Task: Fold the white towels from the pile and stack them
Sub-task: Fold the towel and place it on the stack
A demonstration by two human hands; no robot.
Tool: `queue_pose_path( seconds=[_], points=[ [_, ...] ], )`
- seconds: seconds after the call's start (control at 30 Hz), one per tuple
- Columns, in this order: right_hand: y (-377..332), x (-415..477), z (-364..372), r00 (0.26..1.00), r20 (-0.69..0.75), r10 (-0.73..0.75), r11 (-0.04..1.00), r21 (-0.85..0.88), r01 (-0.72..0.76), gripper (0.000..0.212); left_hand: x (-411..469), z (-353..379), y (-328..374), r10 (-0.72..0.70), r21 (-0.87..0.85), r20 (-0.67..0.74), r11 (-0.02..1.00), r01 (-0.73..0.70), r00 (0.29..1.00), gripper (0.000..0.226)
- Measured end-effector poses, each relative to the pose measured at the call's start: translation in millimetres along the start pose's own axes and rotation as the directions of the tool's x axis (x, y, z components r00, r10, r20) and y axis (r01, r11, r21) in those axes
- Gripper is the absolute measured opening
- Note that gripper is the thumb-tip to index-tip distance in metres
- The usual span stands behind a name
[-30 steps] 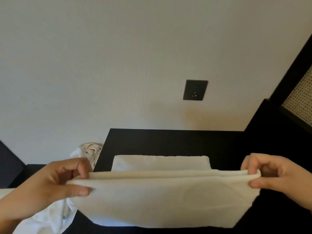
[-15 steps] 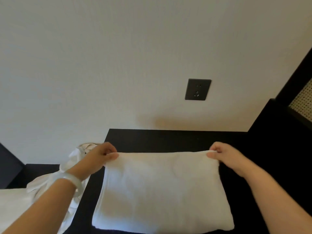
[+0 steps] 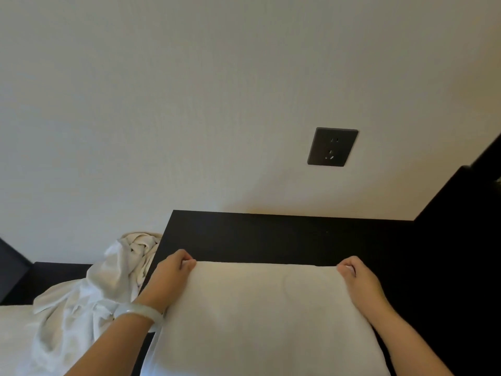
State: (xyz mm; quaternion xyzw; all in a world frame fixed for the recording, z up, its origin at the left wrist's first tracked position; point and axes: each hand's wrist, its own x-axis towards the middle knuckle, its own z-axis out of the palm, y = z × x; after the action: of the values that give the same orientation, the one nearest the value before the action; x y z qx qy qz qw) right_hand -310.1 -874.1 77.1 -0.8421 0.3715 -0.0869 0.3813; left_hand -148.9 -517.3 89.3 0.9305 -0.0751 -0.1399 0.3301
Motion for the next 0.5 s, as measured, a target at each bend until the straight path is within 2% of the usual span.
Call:
queue_pose_path(
  seconds=[0.2, 0.33, 0.4, 0.43, 0.5],
  points=[
    [15.8, 7.4, 2.7, 0.993, -0.093, -0.077, 0.997, -0.012, 0.076, 0.013, 4.4, 2.2, -10.0, 0.043, -0.017, -0.072, 0.999, -0.045, 0.996, 0.016],
    [5.7, 10.4, -0.4, 0.994, -0.062, -0.092, 0.995, 0.034, 0.094, 0.011, 1.3, 5.1, -0.6, -0.013, -0.089, -0.109, 0.996, 0.003, 0.994, 0.013],
    [-7.9, 9.0, -6.3, 0.996, -0.043, -0.084, 0.996, -0.020, 0.083, 0.006, -4.3, 1.2, 10.7, 0.001, 0.023, -0.154, 1.000, 0.002, 0.988, 0.010],
    [-16.4, 7.5, -9.8, 0.994, -0.051, -0.092, 0.991, -0.098, 0.087, 0.012, -8.0, -0.5, 17.1, 0.054, 0.152, -0.212, 0.988, -0.022, 0.976, 0.014],
    [-35.9, -3.6, -12.2, 0.968, -0.128, -0.214, 0.925, -0.346, 0.159, 0.031, -24.9, 3.9, 32.0, 0.262, 0.415, -0.295, 0.901, -0.124, 0.919, 0.028]
  ],
)
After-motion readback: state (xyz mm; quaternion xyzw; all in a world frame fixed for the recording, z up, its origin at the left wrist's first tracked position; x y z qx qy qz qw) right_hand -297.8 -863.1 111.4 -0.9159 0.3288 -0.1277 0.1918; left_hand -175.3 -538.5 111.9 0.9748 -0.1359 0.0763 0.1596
